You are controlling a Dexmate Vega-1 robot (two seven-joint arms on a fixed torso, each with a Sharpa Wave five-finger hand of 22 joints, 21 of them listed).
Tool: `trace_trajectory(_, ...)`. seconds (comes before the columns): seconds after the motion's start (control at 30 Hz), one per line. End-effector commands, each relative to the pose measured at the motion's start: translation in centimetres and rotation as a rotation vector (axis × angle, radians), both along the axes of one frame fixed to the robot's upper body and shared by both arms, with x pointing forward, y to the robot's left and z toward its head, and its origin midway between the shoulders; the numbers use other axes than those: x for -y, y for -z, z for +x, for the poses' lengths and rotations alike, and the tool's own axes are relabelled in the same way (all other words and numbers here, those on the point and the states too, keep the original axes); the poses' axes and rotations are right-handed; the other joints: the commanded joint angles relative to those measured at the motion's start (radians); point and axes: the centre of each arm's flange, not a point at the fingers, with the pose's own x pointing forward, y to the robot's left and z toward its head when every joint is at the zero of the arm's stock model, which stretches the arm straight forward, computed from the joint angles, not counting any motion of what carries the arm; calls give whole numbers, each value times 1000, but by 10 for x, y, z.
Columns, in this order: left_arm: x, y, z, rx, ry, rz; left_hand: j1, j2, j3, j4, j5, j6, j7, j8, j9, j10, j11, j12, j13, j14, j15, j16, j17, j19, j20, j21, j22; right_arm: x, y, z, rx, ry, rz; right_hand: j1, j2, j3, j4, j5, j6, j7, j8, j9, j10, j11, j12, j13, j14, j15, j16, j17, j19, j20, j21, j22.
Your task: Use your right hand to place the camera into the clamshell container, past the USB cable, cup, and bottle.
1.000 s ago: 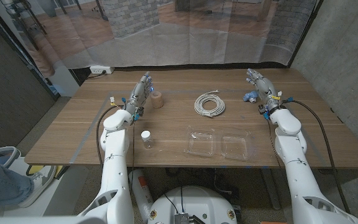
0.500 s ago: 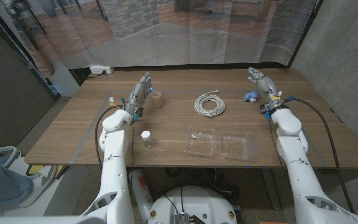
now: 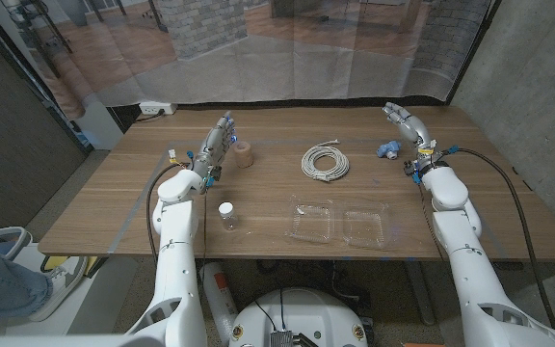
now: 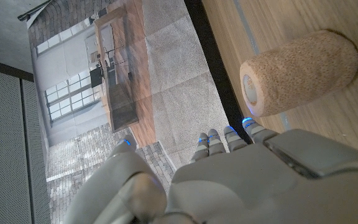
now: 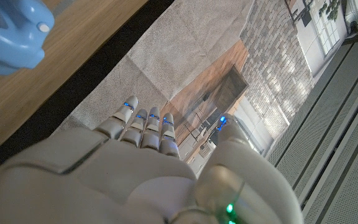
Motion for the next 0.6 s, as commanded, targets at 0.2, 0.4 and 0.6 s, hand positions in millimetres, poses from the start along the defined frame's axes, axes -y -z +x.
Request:
trace_trajectory(0.2,-1,-2,0,8,5,-2,16,4,-3,-2,6,3,-2,2,3,-3,-1,6,3,-8,2,5,3,-5,4,4,5,2,3,-3,57,108,-94,15,2,4,-9,4,-2,-10,3,5,-3,-3,-4,5,3,-6,1,-1,-6,-21,-7,5)
trace_trajectory(0.4,-1,-2,-1,8,4,1,17,5,-4,-2,6,3,-2,2,3,-2,-3,6,3,-8,2,5,3,-5,4,4,5,0,3,-5,76,138,-127,17,3,4,-10,3,-1,-13,3,5,-3,-4,-5,5,2,-7,1,-1,-7,-20,-10,5)
trace_trajectory(0.6,-1,-1,0,8,6,0,18,6,-5,-3,6,4,-2,2,3,-2,-3,6,3,-8,2,5,3,-6,5,4,5,-2,1,-6,101,175,-172,19,4,4,-10,3,-1,-14,3,5,-3,-2,-4,5,2,-7,1,0,-7,-19,-12,5)
